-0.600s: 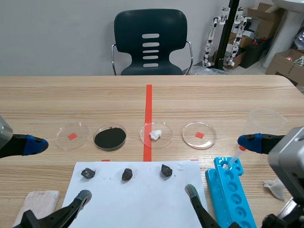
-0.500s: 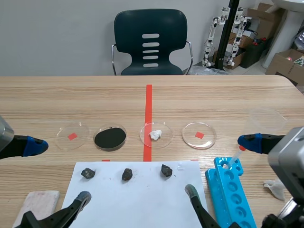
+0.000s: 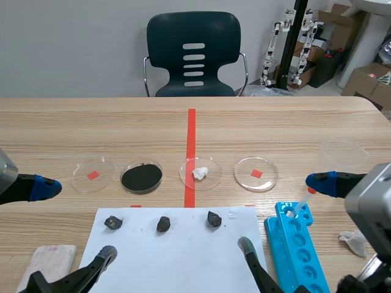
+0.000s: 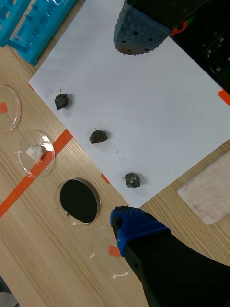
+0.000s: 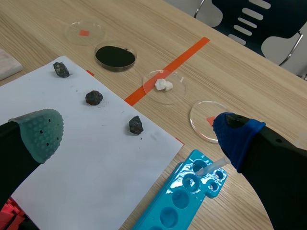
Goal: Pick up the right mineral with the left hand
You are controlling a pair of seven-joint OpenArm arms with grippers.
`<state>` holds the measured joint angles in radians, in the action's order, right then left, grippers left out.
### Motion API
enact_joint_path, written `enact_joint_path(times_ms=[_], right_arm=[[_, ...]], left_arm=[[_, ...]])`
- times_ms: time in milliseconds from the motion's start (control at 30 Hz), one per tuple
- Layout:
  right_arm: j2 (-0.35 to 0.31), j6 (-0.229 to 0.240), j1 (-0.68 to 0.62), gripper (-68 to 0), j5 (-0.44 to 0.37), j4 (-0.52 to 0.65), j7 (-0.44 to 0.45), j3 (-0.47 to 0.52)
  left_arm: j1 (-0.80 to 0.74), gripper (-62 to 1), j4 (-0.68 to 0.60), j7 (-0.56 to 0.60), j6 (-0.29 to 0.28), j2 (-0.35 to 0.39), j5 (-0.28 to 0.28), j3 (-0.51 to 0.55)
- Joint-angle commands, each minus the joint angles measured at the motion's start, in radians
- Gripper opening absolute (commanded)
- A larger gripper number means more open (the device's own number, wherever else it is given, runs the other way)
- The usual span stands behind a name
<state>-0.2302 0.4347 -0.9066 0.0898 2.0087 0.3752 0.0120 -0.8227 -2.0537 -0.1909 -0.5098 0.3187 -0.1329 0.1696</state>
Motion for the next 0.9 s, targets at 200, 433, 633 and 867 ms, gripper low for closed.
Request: enact_joint_path(times_ms=[200,433,633,867], right_arm=[[-0.011,0.000,0.007,0.4,-0.011,0.008,0.012,0.011],[-0.011,0.000,0.007,0.4,-0.011,0.008,0.011,0.011],[-0.011,0.000,0.007,0.4,-0.011,0.008,0.012,0.011],[-0.011,0.000,0.007,0.4,-0.011,0.008,0.012,0.011]], left_arm=[[-0.008,1.4,-0.008,0.012,-0.002,-0.005,-0.013,-0.007],[-0.005,1.4,-0.008,0.015,-0.002,-0.022,-0.013,-0.007],[-0.005,1.4,-0.008,0.014,-0.001,-0.022,-0.013,-0.007],[0.041,1.4,-0.007,0.006,0.002,-0.045,-0.048,-0.014]])
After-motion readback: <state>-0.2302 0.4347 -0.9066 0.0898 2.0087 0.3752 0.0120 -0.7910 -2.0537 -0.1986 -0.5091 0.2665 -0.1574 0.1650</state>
